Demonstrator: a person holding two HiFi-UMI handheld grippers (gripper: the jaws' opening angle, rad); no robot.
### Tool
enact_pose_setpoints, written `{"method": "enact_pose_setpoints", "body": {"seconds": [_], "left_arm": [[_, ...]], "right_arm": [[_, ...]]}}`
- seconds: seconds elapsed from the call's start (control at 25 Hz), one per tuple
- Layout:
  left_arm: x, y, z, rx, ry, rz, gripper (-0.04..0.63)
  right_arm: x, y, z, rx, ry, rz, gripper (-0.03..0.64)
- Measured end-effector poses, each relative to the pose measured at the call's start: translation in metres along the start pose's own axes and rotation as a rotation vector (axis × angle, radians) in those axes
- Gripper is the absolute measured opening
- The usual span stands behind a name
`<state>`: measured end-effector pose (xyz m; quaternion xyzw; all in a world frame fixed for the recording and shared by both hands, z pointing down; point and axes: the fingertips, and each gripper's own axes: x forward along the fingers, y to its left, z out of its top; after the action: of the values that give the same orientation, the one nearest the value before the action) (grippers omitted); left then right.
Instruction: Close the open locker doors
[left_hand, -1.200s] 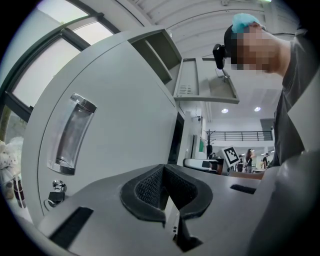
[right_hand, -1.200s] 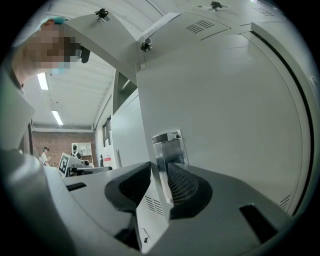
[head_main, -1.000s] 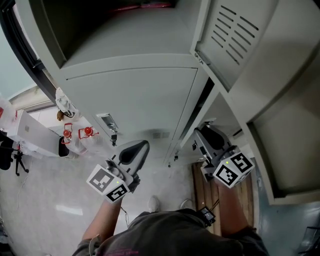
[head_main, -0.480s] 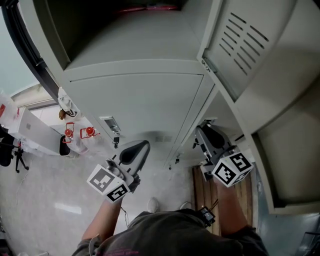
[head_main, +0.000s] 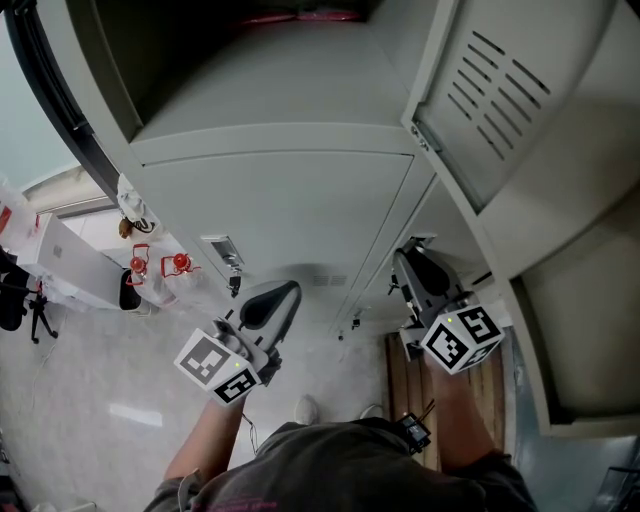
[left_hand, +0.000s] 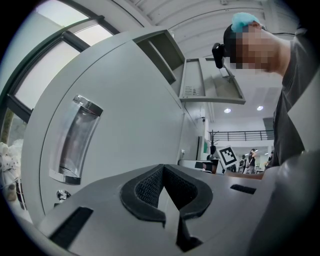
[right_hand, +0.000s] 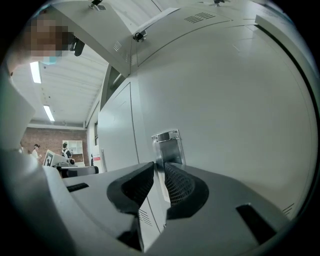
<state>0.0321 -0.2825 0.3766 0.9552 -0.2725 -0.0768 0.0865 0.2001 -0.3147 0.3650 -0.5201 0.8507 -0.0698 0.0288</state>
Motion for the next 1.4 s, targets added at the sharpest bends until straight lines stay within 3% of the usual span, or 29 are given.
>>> {"method": "enact_pose_setpoints", "body": {"seconds": [0.52,0.76,1.04,1.4], "left_arm": [[-0.011,0.008,0.0,-0.007,0.005,0.006,0.009],[-0.015,0.007,0.0,-0.005,0.009,-0.007,0.009],[-0.021,-0.002,0.002,-0.002,0.01,-0.046,0.009],[-0.023,-0.025,-0.009,-0.006,0.026,-0.128,0.009]], "right_arm": [[0.005,0.001,-0.001,-0.01,-0.006,-0.036,0.071],[0.0,0.001,-0.008,-0.001,-0.007,-0.077,0.101],[-0.021,0.009,-0.002,0.004,-0.033,-0.108,0.101],[-0.06,0.048,-0.019,-0.017,0.028,-0.086,0.101]]}}
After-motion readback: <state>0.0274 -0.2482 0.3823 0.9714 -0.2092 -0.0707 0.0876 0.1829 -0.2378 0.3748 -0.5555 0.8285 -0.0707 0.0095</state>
